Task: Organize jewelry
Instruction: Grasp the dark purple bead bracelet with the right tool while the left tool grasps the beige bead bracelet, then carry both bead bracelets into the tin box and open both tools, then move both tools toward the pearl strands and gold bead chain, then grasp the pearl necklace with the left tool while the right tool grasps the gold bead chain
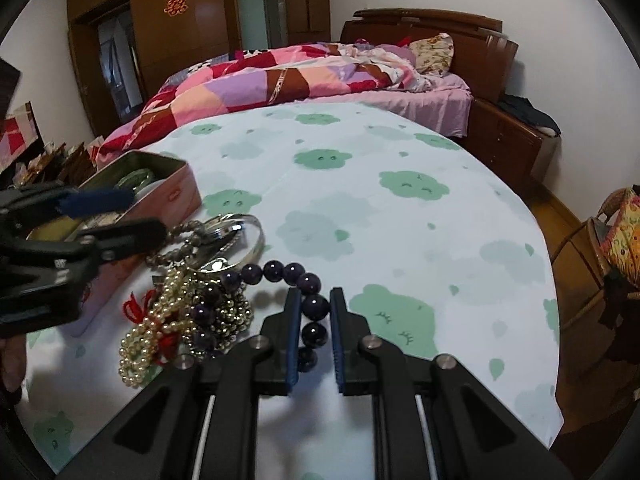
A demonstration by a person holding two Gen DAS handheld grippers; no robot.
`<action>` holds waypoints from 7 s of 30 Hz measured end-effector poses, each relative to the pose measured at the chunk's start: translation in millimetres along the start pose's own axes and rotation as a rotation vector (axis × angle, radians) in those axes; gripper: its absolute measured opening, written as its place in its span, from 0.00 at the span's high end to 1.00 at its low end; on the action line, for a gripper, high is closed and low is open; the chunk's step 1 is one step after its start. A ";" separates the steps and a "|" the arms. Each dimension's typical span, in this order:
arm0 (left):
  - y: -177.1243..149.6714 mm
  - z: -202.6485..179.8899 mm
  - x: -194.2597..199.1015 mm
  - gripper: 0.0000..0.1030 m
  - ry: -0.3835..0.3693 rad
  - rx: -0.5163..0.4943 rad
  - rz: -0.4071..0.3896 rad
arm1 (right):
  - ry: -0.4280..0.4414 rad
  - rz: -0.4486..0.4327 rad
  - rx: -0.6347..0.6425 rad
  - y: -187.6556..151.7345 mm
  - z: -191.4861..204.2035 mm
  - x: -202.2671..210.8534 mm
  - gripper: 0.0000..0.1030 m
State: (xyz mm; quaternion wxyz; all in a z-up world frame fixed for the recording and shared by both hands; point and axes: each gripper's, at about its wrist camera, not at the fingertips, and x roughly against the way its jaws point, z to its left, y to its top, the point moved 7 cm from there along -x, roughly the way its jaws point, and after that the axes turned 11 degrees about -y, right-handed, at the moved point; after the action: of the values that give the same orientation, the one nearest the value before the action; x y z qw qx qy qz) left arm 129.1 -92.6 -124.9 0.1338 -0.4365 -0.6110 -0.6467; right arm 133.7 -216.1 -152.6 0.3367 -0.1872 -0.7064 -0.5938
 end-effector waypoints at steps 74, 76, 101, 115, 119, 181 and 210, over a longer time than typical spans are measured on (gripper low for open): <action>-3.6 150.4 81.4 0.93 0.141 0.204 -0.154 | 0.338 -0.129 0.199 95.6 170.1 26.9 0.85; -5.2 151.4 73.6 0.93 0.139 0.201 -0.139 | 0.325 -0.106 0.195 93.4 168.8 17.3 0.85; -14.4 155.2 35.4 0.85 0.176 0.188 -0.029 | 0.172 -0.069 0.192 87.5 152.7 -28.5 0.82; 2.8 180.5 28.7 0.46 0.259 0.218 -0.082 | 0.152 -0.109 0.088 95.1 120.9 -20.4 0.53; 5.4 183.1 29.0 0.45 0.286 0.214 -0.086 | 0.134 -0.115 0.058 92.1 99.6 -12.9 0.43; -36.6 23.2 63.8 0.26 0.092 0.040 -0.152 | 0.007 0.028 0.009 -8.2 -0.6 15.2 0.93; -43.2 -12.8 -10.5 0.92 -0.094 0.016 0.061 | 0.025 0.024 0.021 -21.3 3.2 8.0 0.93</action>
State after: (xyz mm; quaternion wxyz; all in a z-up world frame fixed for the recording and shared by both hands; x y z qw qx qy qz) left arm 99.6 -98.5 -160.0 0.1282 -0.4838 -0.6081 -0.6162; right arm 113.1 -218.8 -162.4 0.3546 -0.1844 -0.7061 -0.5846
